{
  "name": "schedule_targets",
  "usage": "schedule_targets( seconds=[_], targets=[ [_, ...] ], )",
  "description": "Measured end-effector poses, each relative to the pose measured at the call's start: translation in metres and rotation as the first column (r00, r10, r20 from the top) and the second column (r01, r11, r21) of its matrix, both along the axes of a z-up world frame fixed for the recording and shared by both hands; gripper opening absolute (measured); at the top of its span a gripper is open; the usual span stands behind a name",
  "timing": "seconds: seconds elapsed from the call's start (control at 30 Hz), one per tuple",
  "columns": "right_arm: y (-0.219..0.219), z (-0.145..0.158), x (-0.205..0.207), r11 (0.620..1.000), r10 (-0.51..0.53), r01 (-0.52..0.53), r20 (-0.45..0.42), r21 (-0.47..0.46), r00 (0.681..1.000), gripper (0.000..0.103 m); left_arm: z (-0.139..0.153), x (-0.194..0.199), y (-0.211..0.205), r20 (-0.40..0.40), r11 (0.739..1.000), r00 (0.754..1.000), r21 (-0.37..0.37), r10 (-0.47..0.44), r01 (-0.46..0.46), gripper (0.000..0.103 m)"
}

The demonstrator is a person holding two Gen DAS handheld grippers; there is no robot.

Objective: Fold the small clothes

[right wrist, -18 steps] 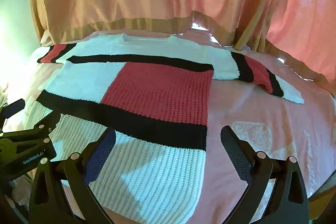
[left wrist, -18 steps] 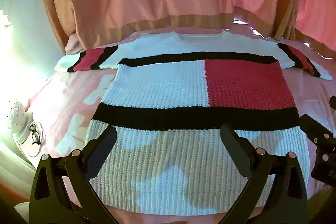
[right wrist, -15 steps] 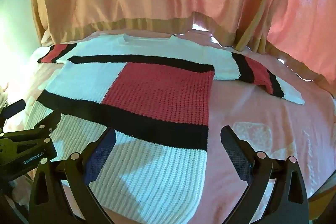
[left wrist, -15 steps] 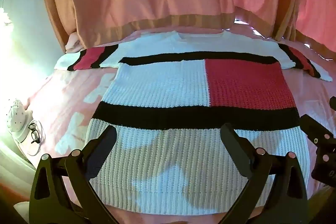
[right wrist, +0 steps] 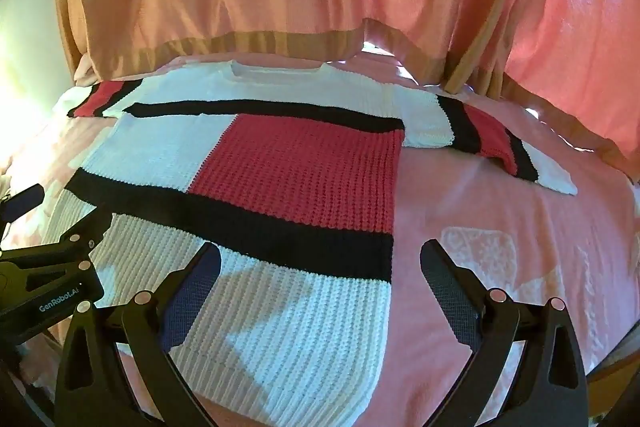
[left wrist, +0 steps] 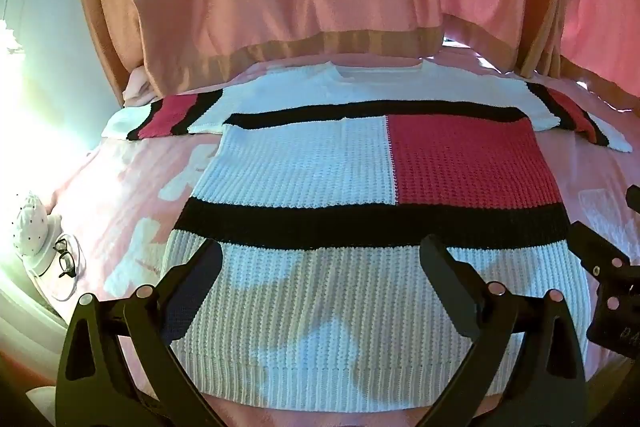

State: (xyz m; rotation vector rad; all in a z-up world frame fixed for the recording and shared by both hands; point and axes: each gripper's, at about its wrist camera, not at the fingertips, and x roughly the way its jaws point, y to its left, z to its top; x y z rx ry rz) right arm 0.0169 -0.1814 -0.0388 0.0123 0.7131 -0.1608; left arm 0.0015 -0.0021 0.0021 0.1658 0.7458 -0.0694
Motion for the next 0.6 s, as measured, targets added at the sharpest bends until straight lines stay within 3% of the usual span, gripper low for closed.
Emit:
schedule_targets(
  seconds=[0.6],
  targets=[
    [0.0016,-0.0002,-0.0012,1.000,-0.005,0.005,0.001,-0.003,1.000,0.098,-0.0024,0.0004,-0.0017,0.003,1.000,1.000,0.003,-0.003,0.003,0.097]
  ],
)
